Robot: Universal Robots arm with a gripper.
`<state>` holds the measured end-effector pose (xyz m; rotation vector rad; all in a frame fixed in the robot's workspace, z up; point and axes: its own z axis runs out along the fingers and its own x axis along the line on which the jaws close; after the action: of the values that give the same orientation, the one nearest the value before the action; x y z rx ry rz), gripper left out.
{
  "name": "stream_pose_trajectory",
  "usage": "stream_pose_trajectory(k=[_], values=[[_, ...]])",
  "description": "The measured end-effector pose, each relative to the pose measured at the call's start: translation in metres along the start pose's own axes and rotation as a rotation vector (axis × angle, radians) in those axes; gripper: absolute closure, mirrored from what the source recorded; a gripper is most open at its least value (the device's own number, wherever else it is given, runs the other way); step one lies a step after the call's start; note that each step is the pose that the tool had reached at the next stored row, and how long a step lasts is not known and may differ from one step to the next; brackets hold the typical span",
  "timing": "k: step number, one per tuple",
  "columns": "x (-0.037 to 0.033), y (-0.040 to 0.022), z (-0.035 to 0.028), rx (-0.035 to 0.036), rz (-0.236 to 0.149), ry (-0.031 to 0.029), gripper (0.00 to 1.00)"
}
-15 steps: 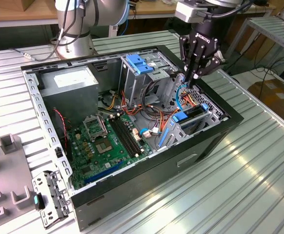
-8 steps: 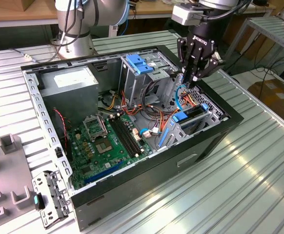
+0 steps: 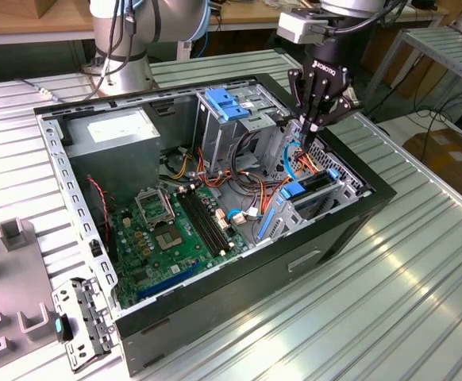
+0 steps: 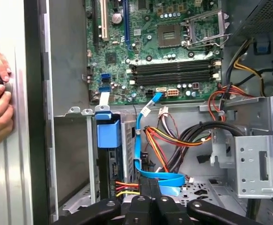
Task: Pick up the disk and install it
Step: 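Insert the second disk wire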
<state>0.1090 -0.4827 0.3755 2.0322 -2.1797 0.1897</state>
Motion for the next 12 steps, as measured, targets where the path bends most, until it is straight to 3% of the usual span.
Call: stream_pose_trajectory(k=[1,3,4,6,8,10,12], values=[[-0.0007,-0.0001,0.0004,0.0014,0.001,0.0205,0.89],[-0.0017,-0.0002,0.0018,0.0035,0.002,0.0513,0.83],[-0.002,-0.0002,0.0024,0.004,0.002,0.0594,0.76],[-0.0028,-0.0002,0.0038,0.0053,0.002,0.0786,0.76],[-0.0036,-0.0003,0.0057,0.0058,0.003,0.0869,0.76],[-0.0037,-0.0004,0.0062,0.0059,0.003,0.0873,0.84],[-0.0031,-0.0005,0.0068,0.0062,0.003,0.087,0.84]])
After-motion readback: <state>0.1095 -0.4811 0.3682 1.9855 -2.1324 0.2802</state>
